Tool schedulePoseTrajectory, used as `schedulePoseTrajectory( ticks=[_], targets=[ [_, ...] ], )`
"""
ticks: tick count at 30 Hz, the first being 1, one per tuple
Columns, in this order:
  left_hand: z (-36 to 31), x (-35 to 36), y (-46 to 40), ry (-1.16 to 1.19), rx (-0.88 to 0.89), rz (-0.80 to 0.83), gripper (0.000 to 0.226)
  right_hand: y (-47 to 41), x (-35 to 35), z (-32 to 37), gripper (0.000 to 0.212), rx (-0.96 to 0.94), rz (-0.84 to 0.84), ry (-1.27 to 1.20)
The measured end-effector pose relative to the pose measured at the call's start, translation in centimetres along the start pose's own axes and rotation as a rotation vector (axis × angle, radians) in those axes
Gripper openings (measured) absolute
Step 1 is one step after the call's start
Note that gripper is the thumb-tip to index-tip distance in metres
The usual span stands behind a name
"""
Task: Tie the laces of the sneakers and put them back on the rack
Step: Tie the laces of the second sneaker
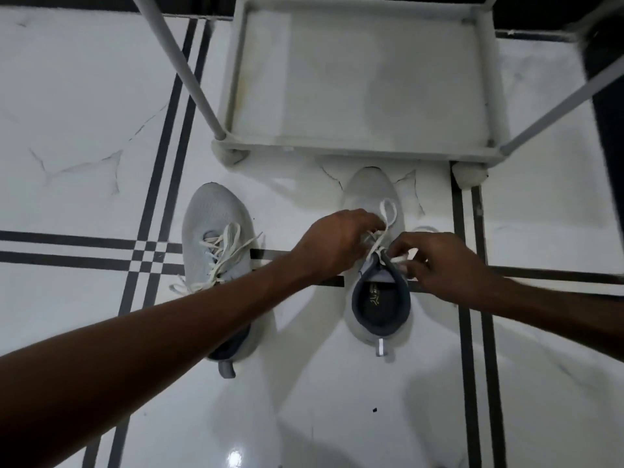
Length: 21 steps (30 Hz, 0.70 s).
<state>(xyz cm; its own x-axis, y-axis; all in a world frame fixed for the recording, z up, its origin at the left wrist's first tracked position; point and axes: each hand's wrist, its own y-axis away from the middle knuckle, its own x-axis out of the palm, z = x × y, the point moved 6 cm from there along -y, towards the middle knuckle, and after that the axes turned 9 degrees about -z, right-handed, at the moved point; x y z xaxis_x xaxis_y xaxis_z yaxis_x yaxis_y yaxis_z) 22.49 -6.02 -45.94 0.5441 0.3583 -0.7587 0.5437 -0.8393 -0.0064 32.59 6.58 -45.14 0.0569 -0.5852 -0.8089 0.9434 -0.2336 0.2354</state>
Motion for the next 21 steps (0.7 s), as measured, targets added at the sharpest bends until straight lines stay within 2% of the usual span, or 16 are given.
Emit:
schedulePoseTrajectory(
  ticks=[3,5,9,12,16,18,21],
  targets=[
    [-1.3,0.1,-0.4,-0.047,0.094,-0.017,0.064,0.2,0.6,-0.3,0.015,0.042,-0.105,-0.069],
    [-2.3,0.1,-0.5,-0.202,0.249,-0.034,0.063,0.2,0.7,-0.6,0.009,0.056,-0.155,-0.069],
    [-2.3,-0.2,-0.2,-0.417,0.456,-0.064,0.012,0.6,1.2,-1.0,0.008,0.08,-0.221,-0.059],
    [-0.8,-0.8,1.0,-0.408,0.413,0.034,0.009,0.3,1.5,-0.7,0.01,0.075,-0.233,-0.069],
    [1.6,-1.6,3.2,-0.398,0.253,0.173,0.005,-0.6,2.0,0.4,0.013,0.037,-0.22,-0.113],
    [2.5,-2.1,3.6,-0.391,0.172,0.187,0.014,-1.1,2.3,1.1,0.014,0.001,-0.22,-0.108],
    [2.8,-2.6,3.8,-0.379,0.143,0.149,0.018,-1.6,2.4,2.3,0.018,-0.105,-0.176,-0.077]
  ],
)
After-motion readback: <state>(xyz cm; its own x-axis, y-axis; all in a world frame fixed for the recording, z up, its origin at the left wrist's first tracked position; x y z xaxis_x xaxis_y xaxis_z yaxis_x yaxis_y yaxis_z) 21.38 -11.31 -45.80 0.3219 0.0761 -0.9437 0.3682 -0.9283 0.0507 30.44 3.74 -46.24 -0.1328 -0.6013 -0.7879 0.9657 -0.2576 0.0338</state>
